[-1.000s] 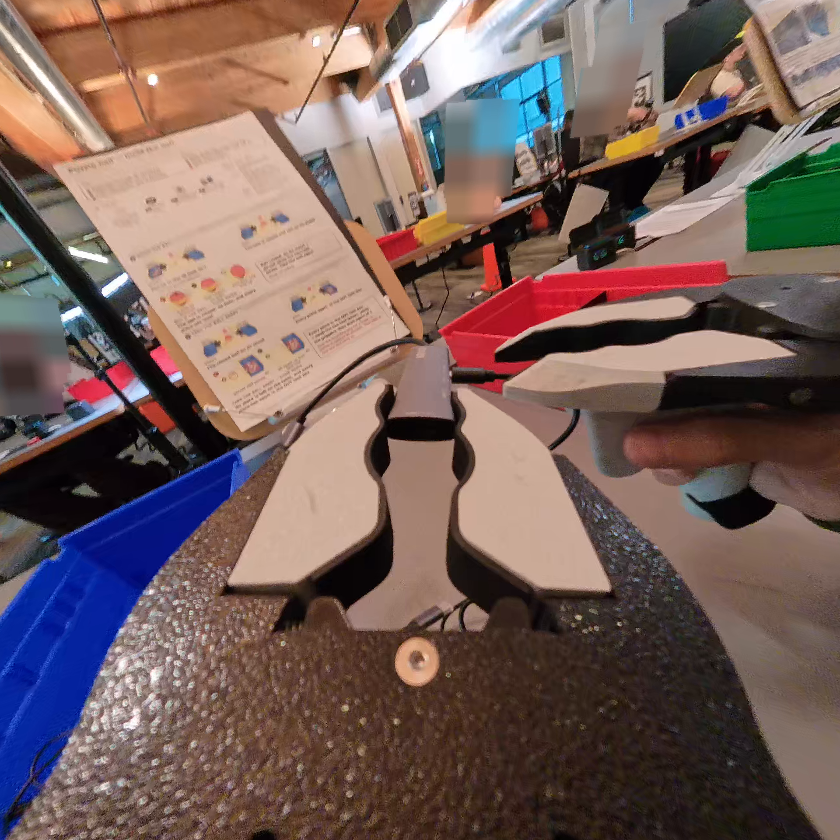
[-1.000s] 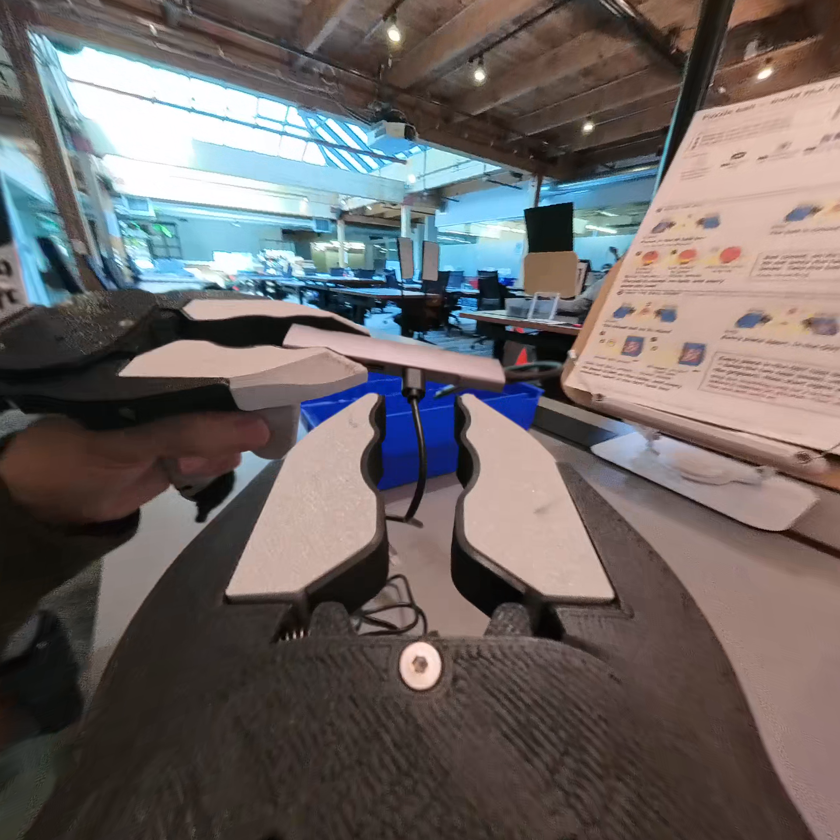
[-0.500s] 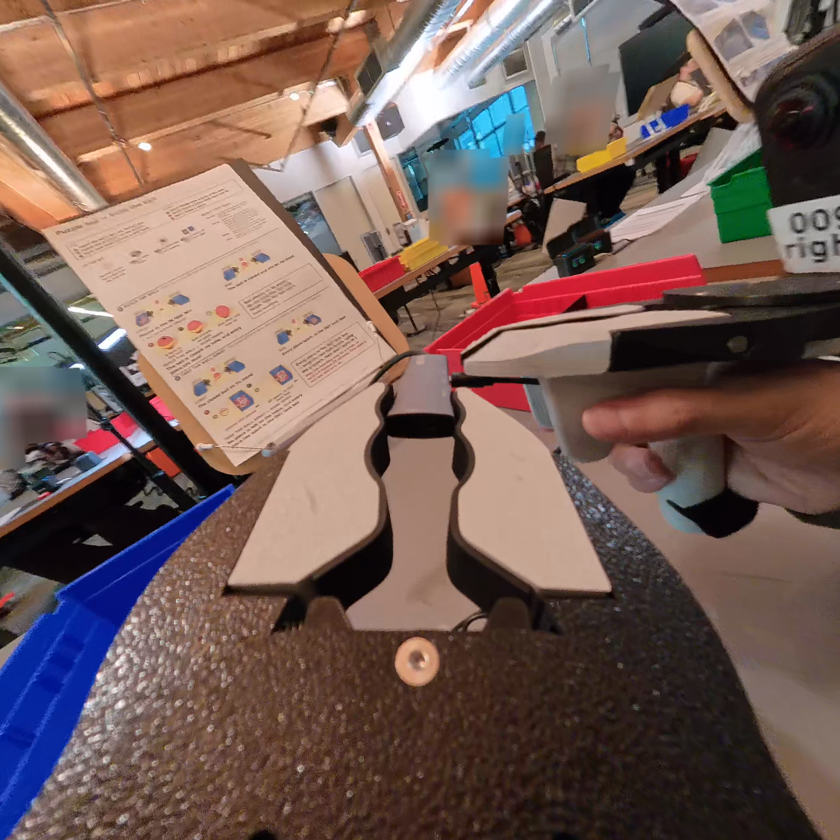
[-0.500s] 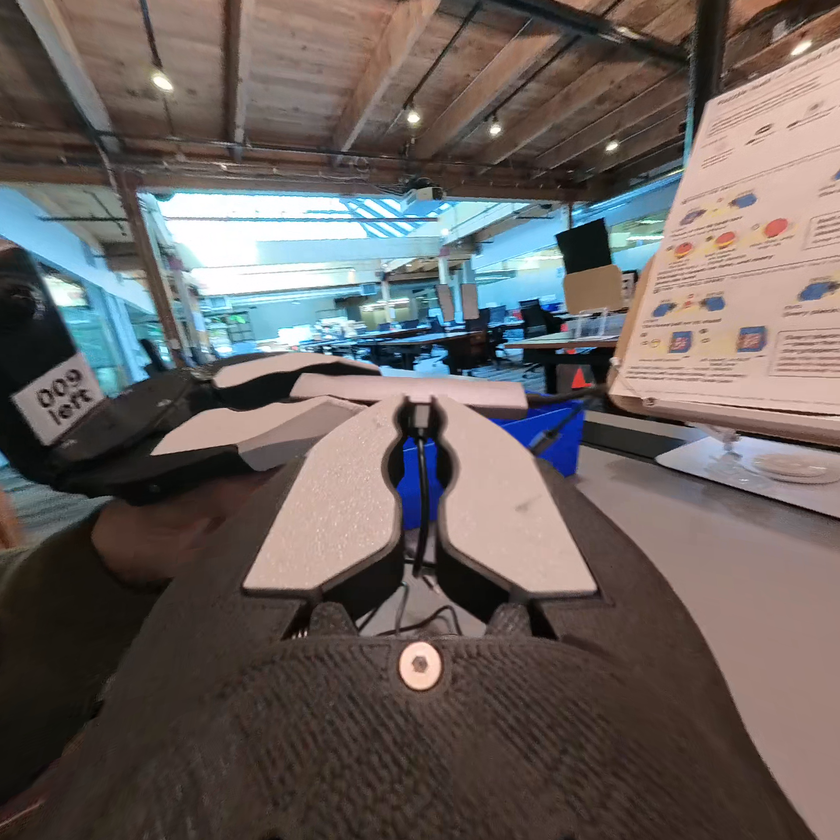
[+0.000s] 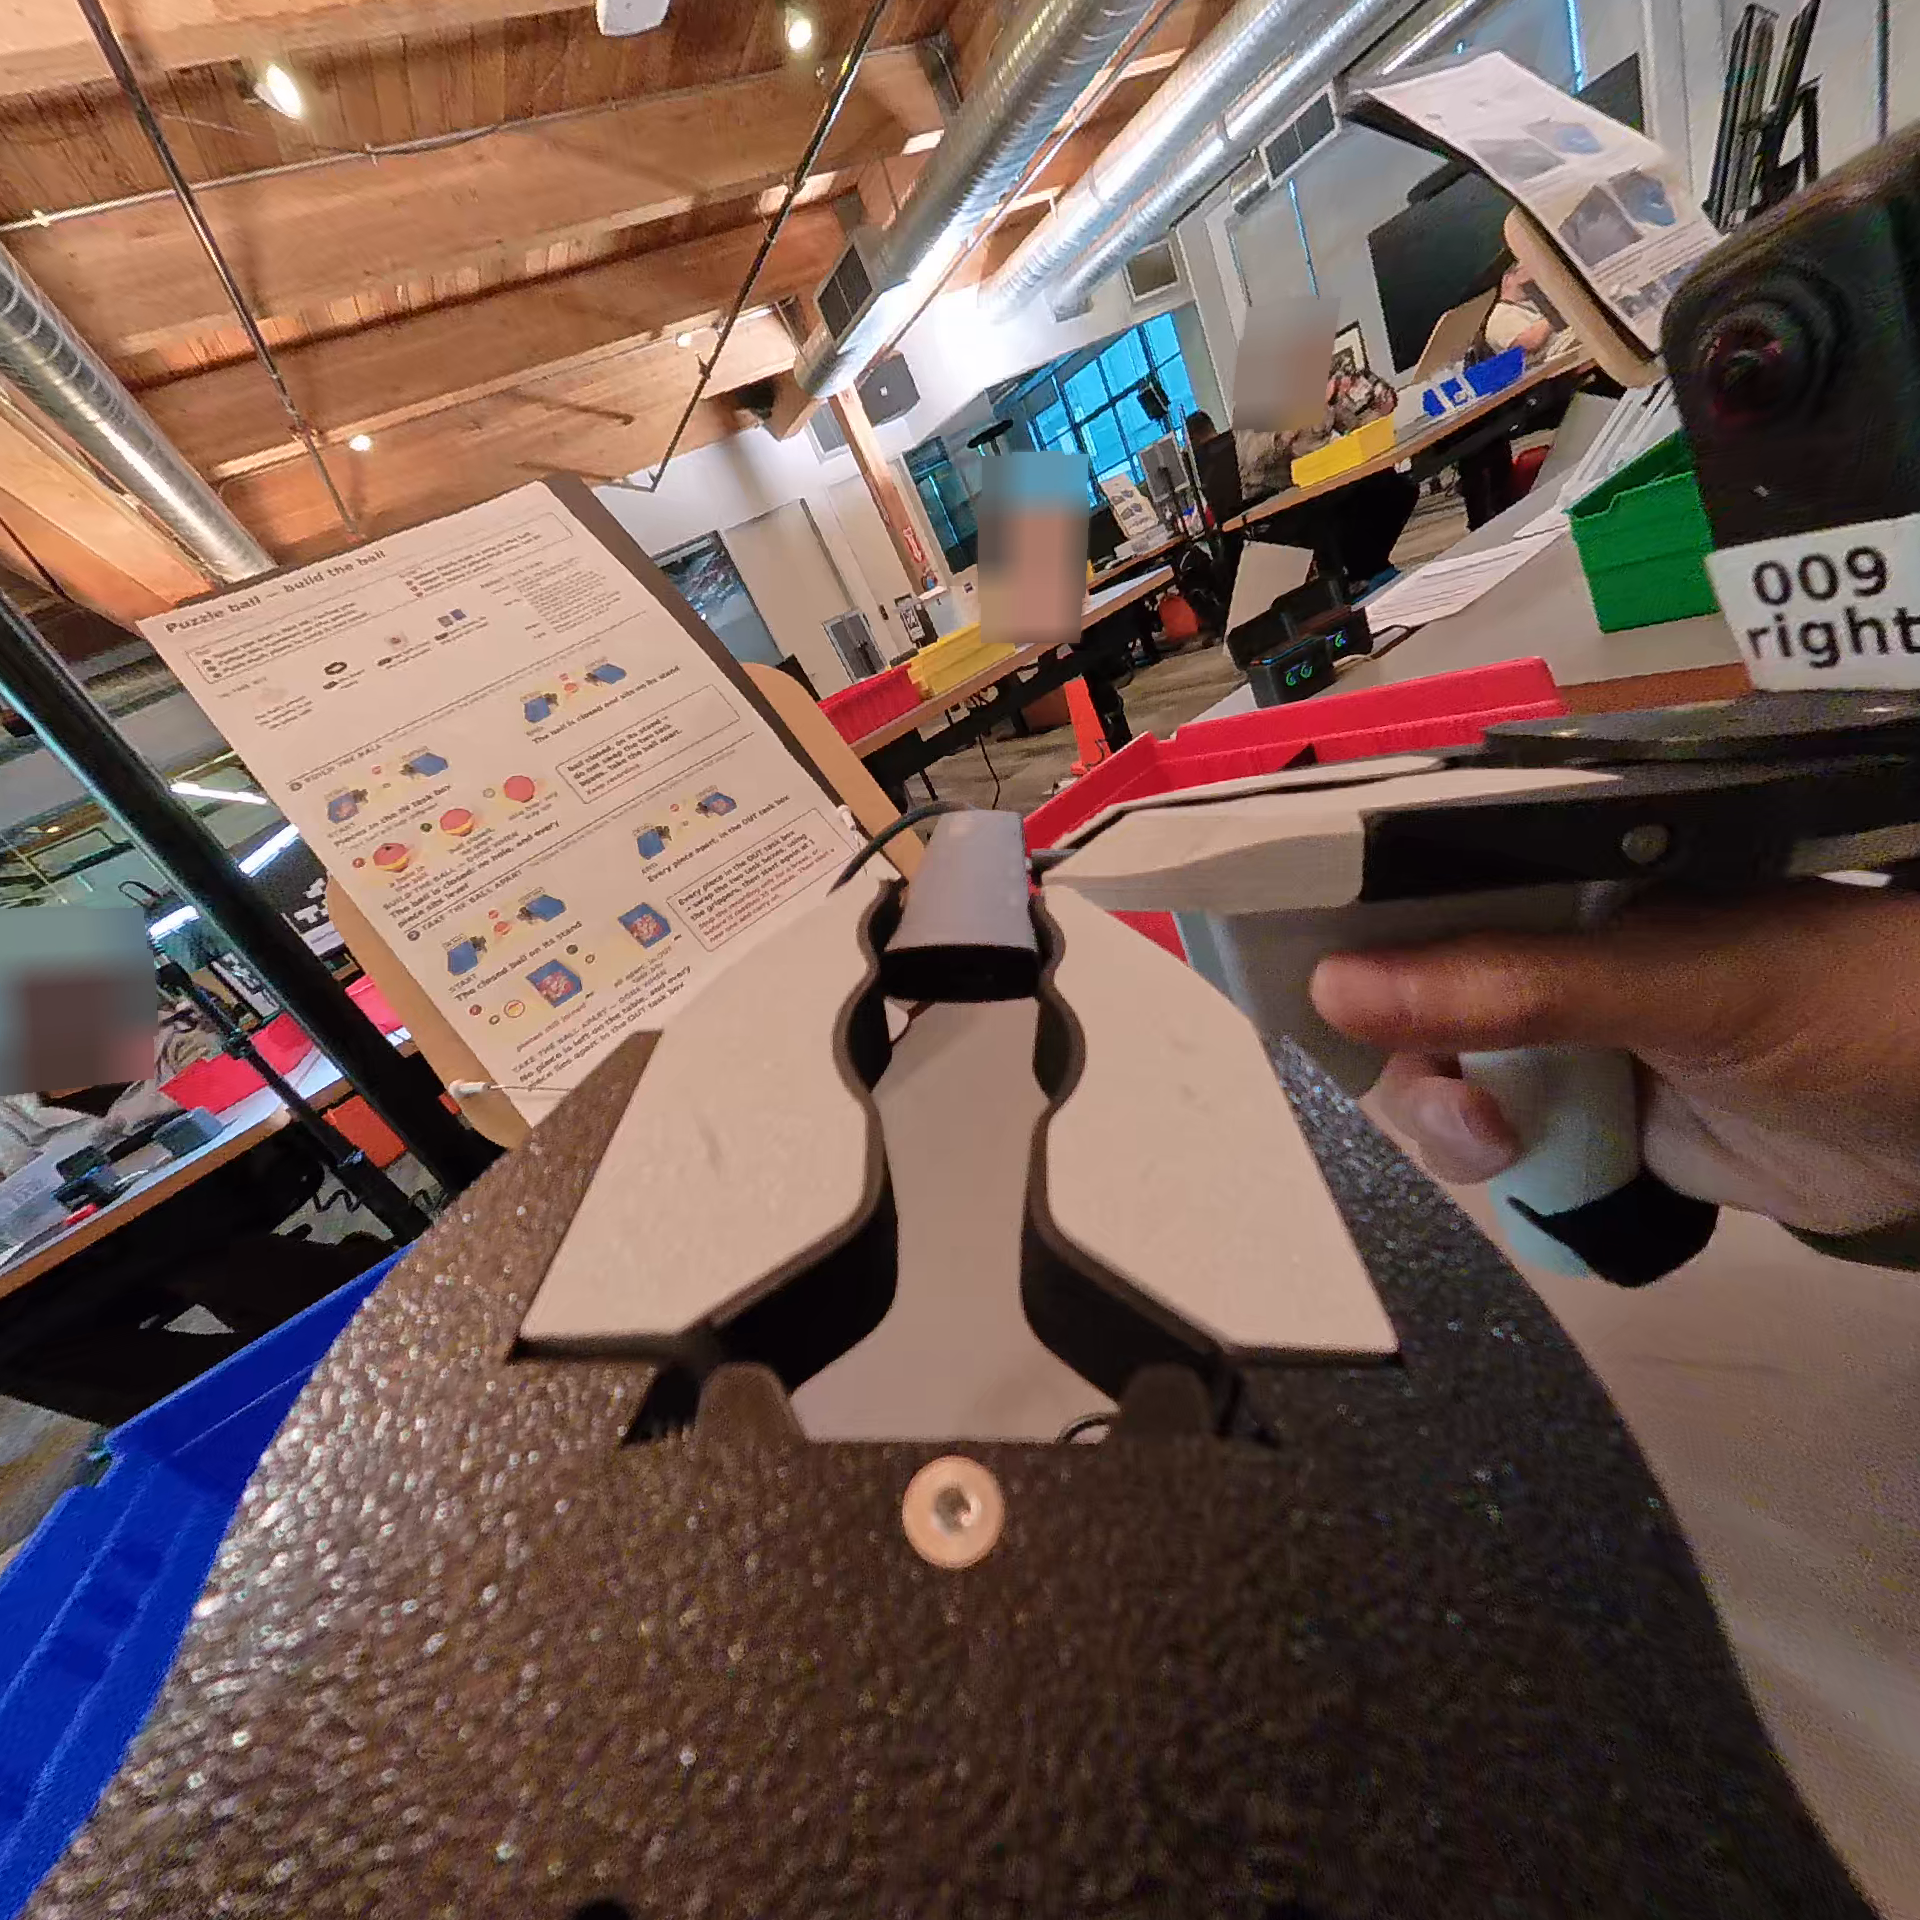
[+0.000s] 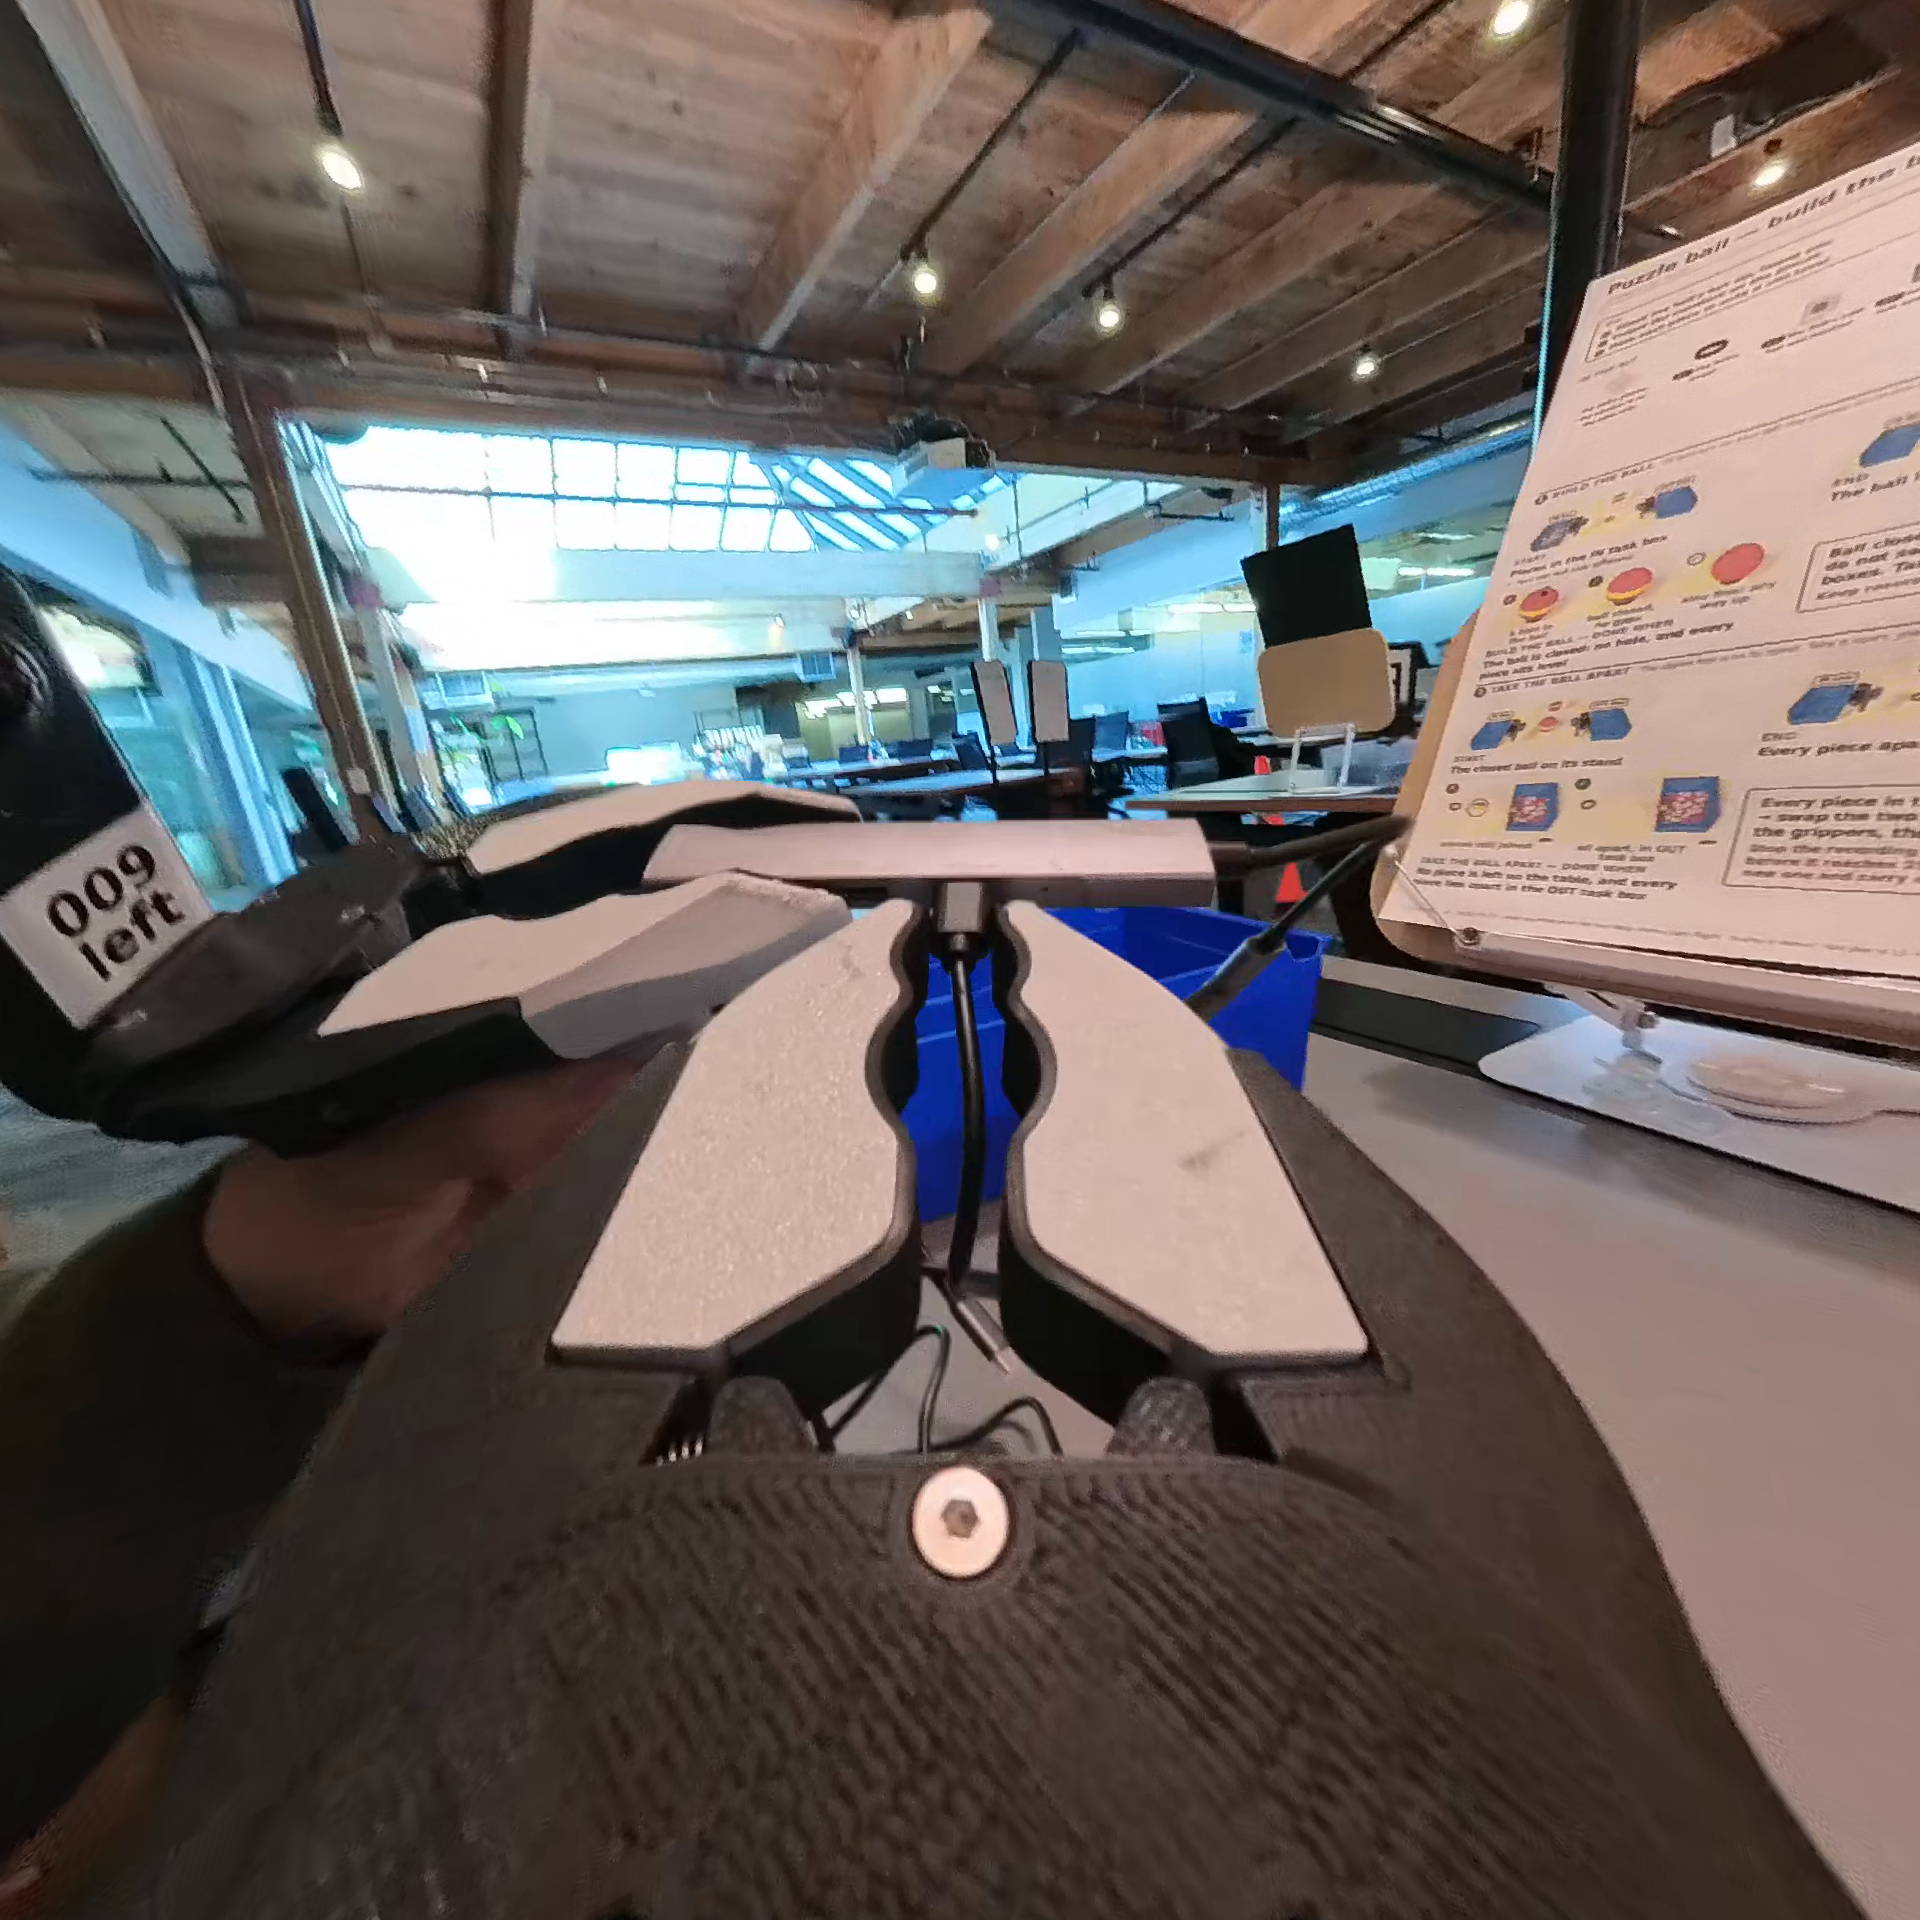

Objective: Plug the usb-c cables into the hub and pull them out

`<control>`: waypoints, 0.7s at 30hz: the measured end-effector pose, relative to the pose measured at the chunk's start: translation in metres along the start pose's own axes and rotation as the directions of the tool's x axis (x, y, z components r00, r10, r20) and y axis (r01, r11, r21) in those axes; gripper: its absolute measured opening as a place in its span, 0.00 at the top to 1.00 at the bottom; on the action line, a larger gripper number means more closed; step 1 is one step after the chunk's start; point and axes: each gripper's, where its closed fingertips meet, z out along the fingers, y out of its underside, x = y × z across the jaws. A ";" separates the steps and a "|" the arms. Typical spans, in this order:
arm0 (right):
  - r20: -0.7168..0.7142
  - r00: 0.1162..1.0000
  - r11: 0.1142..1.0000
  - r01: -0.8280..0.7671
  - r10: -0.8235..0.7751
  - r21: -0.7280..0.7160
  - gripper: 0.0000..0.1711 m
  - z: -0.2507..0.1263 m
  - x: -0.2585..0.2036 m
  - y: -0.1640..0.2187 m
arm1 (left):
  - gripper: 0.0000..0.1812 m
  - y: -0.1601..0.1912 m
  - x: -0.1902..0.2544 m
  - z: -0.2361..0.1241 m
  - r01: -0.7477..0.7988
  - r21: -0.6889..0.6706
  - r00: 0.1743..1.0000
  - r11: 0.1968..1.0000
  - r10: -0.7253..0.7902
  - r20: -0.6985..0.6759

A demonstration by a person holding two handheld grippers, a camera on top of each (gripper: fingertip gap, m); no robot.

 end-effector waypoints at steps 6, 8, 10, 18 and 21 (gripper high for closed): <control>0.019 1.000 1.000 -0.009 0.009 0.023 0.94 -0.003 0.001 -0.002 | 0.87 0.001 0.002 0.001 0.025 0.015 1.000 1.000 -0.025 -0.012; 0.009 0.998 0.998 0.060 -0.061 0.017 0.94 -0.003 0.001 -0.003 | 0.87 0.002 0.002 0.001 0.055 0.013 0.998 0.998 -0.055 -0.018; -0.016 0.983 0.982 0.186 -0.185 0.027 0.93 -0.004 0.002 -0.006 | 0.87 0.004 0.004 0.002 0.110 0.012 0.994 0.994 -0.109 -0.031; -0.036 0.882 0.882 0.470 -0.470 0.014 0.94 -0.006 -0.003 -0.011 | 0.85 0.006 0.008 0.005 0.282 -0.014 0.958 0.959 -0.282 -0.058; -0.041 0.828 0.829 0.559 -0.559 -0.011 0.94 -0.005 -0.006 -0.008 | 0.87 0.010 0.009 0.005 0.280 -0.047 0.958 0.959 -0.283 -0.048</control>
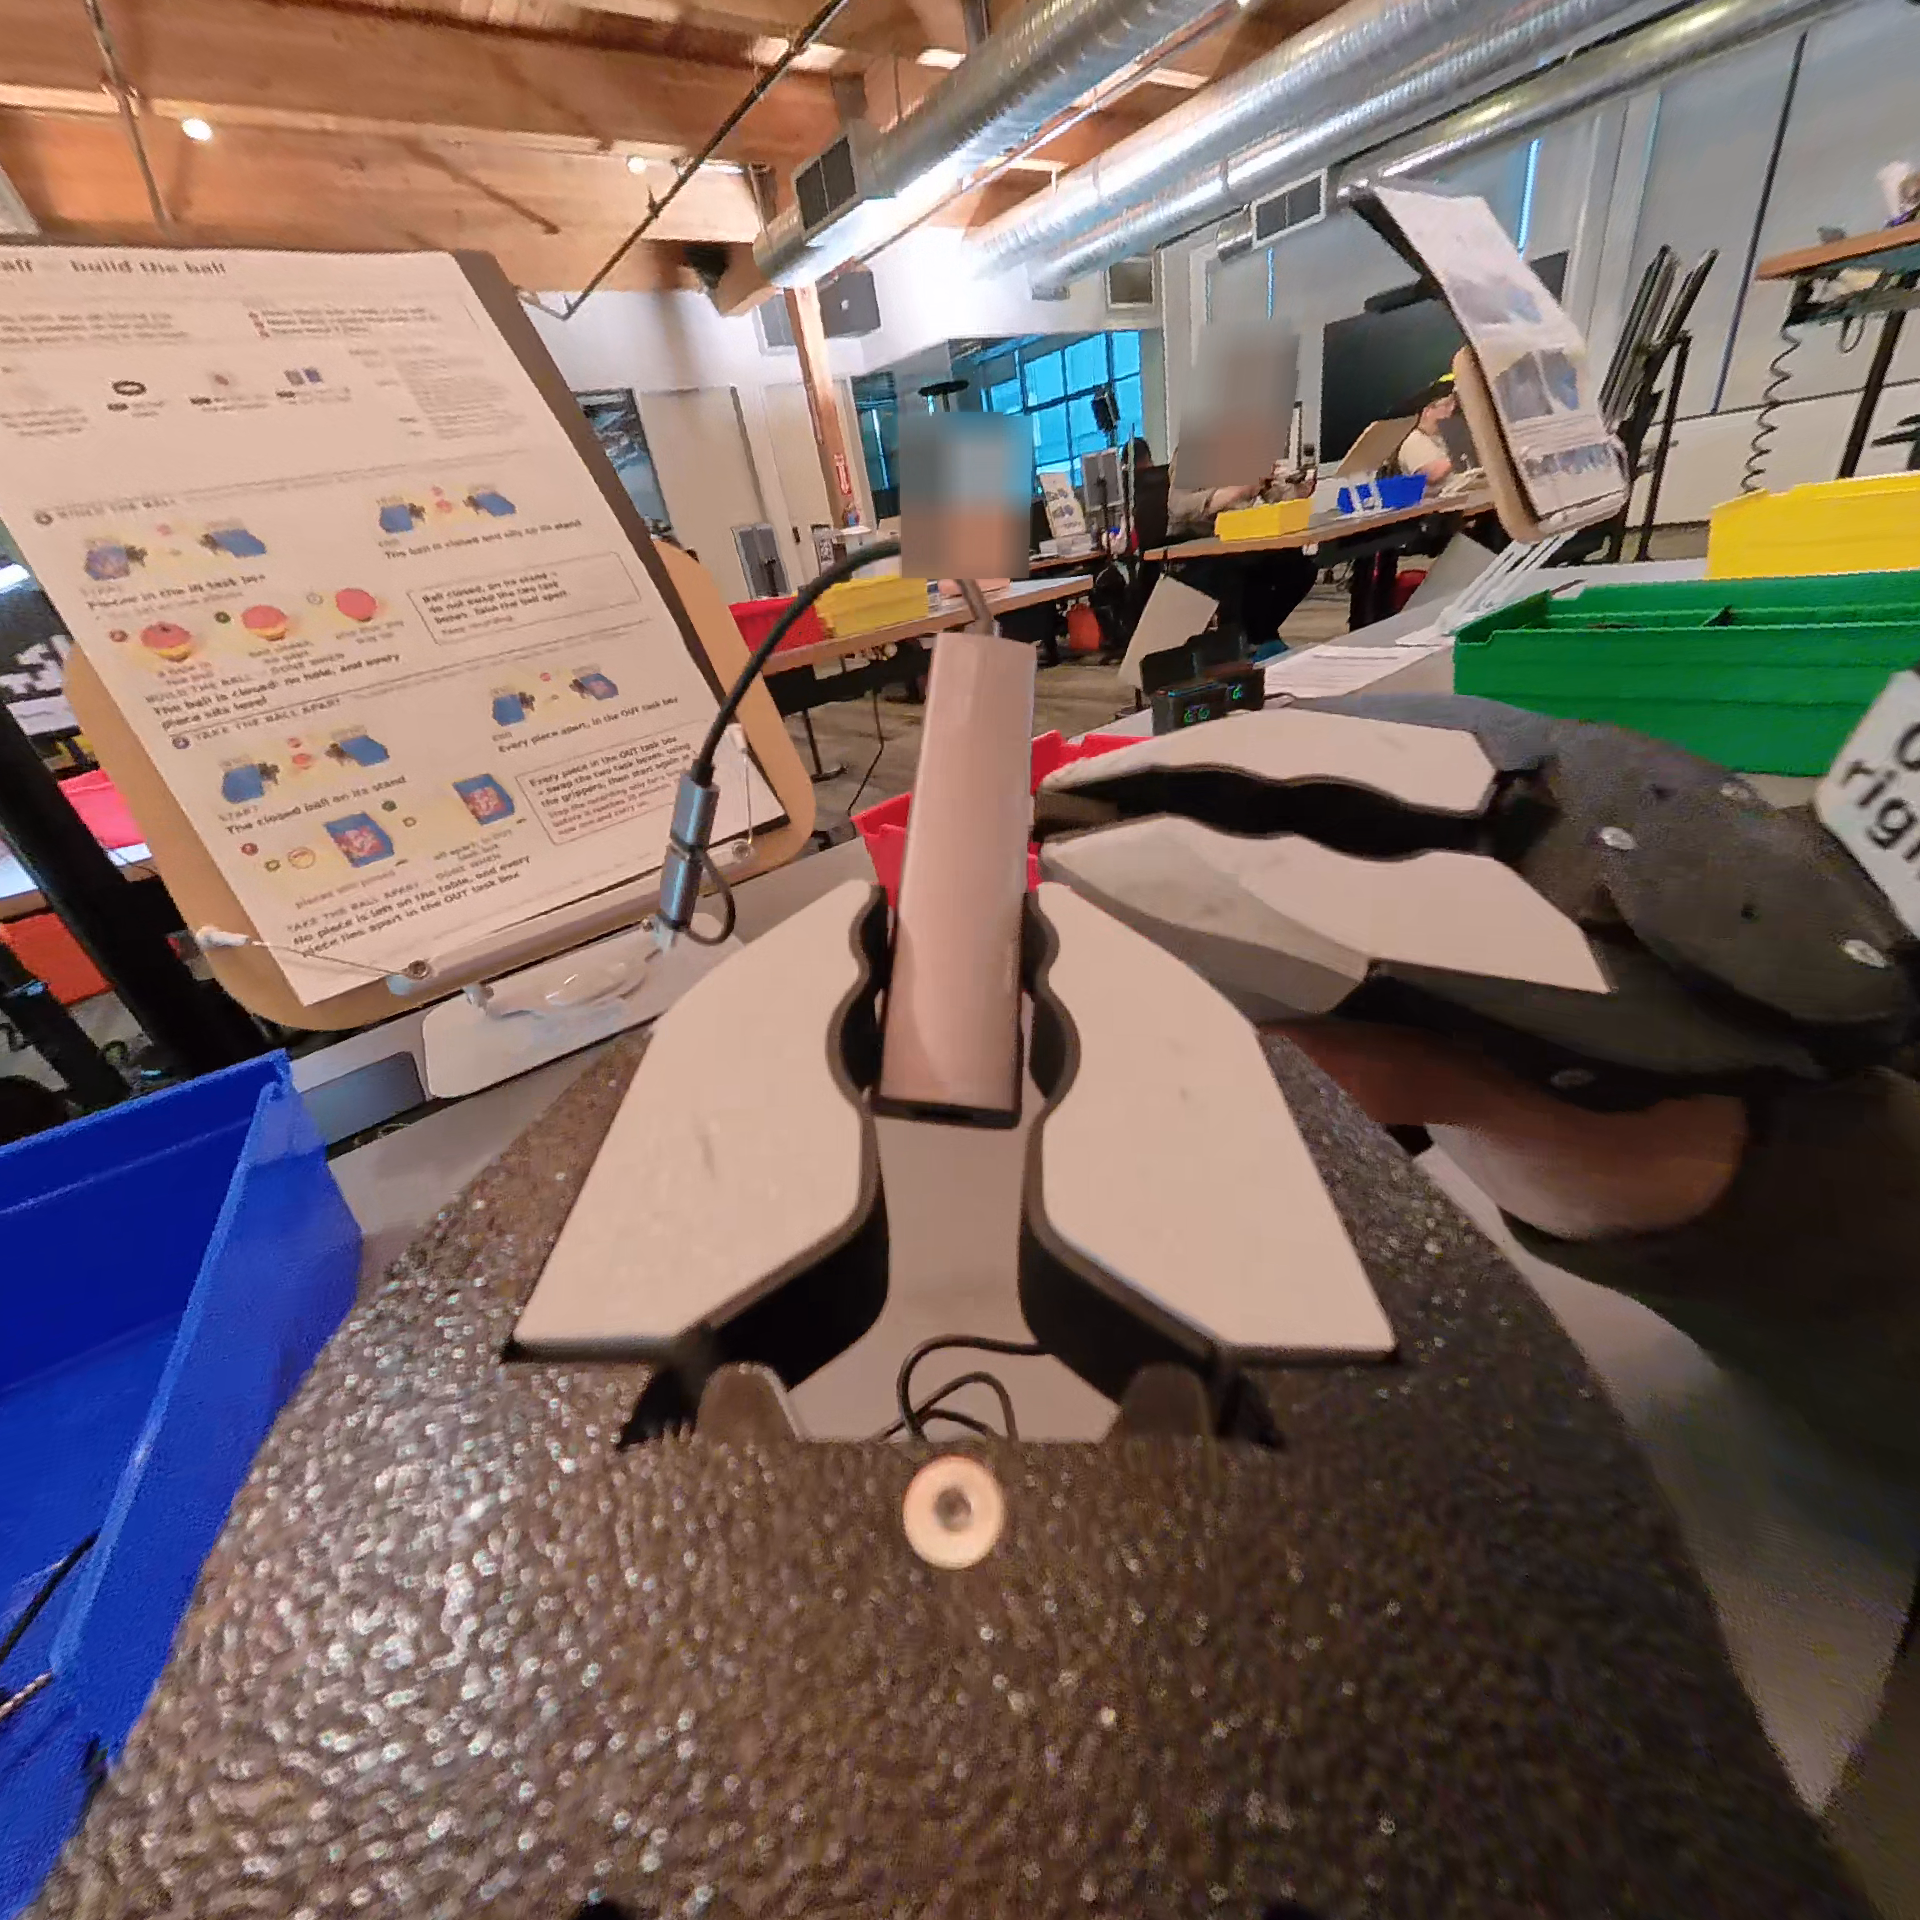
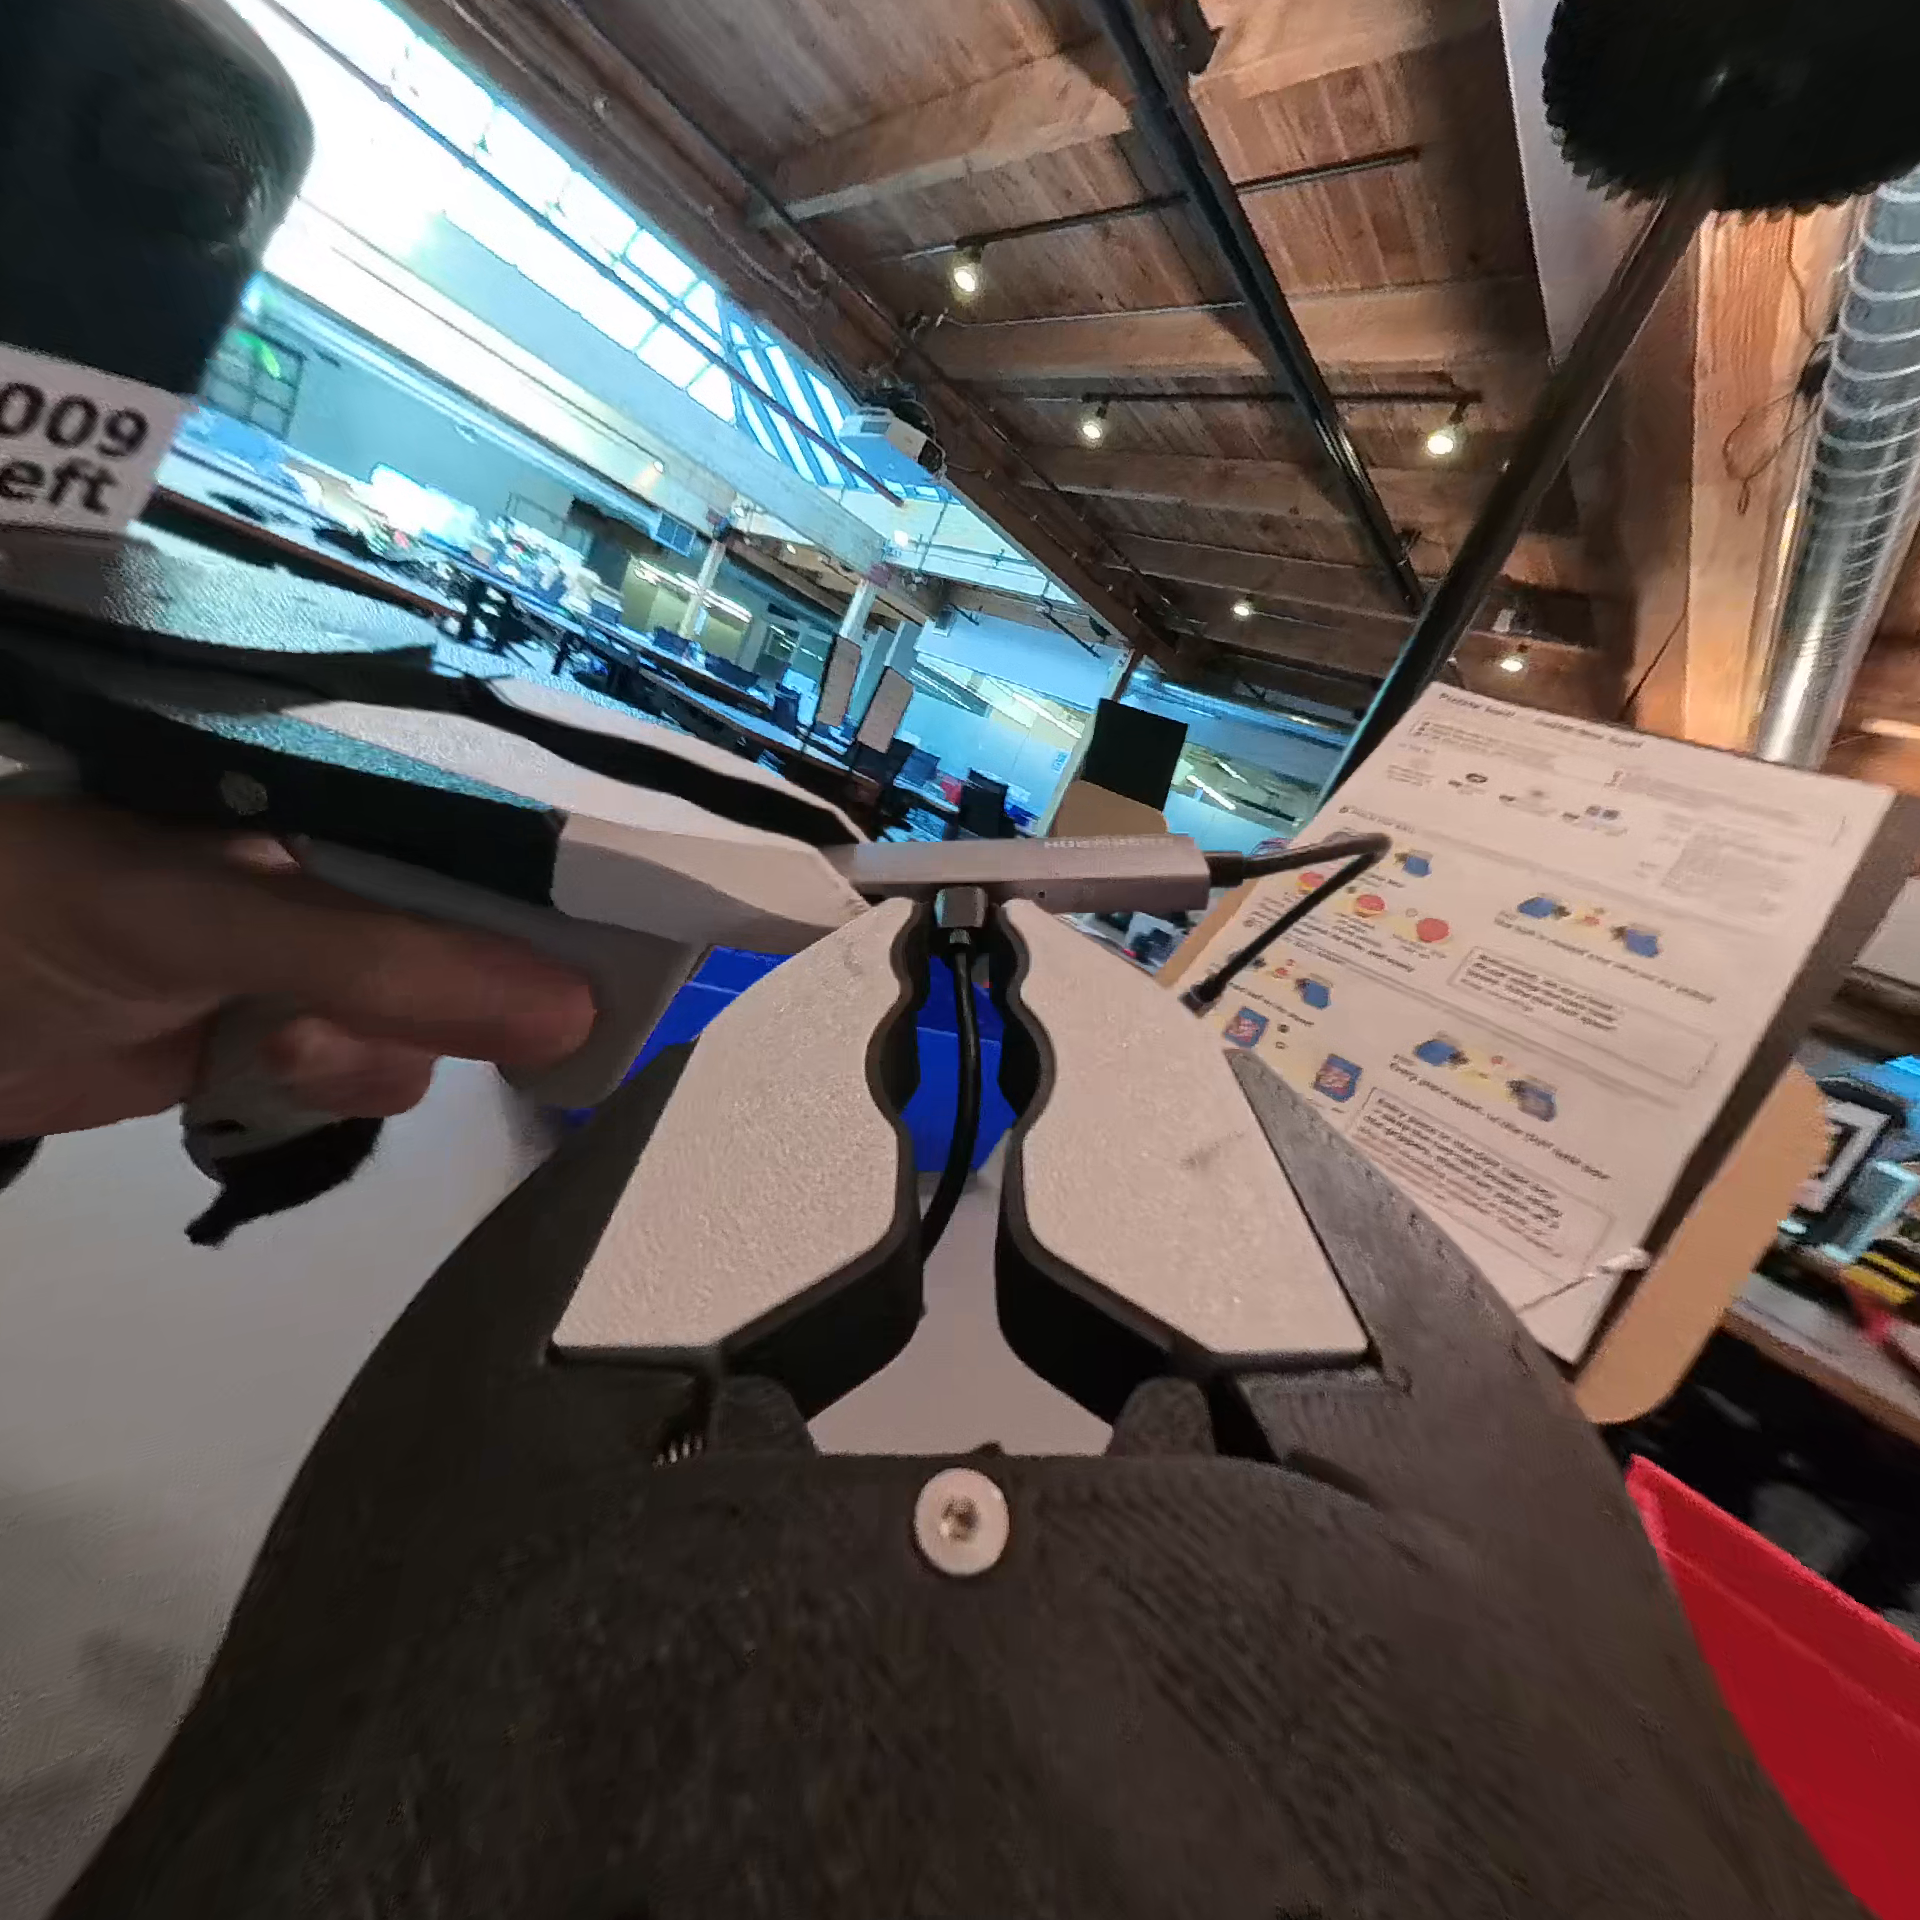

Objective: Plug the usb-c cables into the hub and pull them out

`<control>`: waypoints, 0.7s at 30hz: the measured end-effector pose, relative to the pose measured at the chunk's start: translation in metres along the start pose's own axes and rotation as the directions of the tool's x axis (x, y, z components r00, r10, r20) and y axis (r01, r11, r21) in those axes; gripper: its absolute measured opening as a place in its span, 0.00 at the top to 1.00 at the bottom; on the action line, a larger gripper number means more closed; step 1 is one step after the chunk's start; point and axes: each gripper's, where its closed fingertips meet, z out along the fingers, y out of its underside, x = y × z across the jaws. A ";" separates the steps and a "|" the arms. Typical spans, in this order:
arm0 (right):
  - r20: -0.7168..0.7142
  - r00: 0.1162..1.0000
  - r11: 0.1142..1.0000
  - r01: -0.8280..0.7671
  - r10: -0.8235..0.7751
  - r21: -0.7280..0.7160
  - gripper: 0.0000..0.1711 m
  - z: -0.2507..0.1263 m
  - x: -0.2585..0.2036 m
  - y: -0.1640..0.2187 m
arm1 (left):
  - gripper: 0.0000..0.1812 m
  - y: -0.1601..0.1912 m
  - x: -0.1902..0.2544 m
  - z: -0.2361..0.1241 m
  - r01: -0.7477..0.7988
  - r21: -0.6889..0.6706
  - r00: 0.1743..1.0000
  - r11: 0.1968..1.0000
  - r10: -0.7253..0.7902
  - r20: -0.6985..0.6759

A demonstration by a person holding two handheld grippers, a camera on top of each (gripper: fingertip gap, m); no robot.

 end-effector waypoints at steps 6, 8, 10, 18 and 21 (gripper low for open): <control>-0.011 0.996 0.995 -0.089 0.089 -0.035 0.94 0.002 -0.001 0.007 | 0.87 0.005 -0.005 0.000 -0.074 0.016 0.996 0.997 0.073 0.049; -0.016 0.992 0.992 -0.123 0.123 -0.031 0.94 0.002 -0.001 0.009 | 0.87 0.007 -0.005 0.001 -0.079 0.019 0.995 0.997 0.077 0.059; -0.032 0.992 0.992 -0.121 0.120 -0.036 0.94 0.002 -0.001 0.012 | 0.87 0.009 -0.006 0.001 -0.076 0.010 0.995 0.997 0.075 0.065; -0.025 0.983 0.983 -0.181 0.180 -0.038 0.94 0.003 -0.001 0.016 | 0.87 0.014 -0.010 0.002 -0.066 -0.017 0.994 0.998 0.068 0.084; 0.007 0.978 0.976 -0.209 0.209 -0.065 0.94 0.004 -0.003 0.019 | 0.87 0.017 -0.012 0.002 -0.064 -0.042 0.994 0.997 0.067 0.091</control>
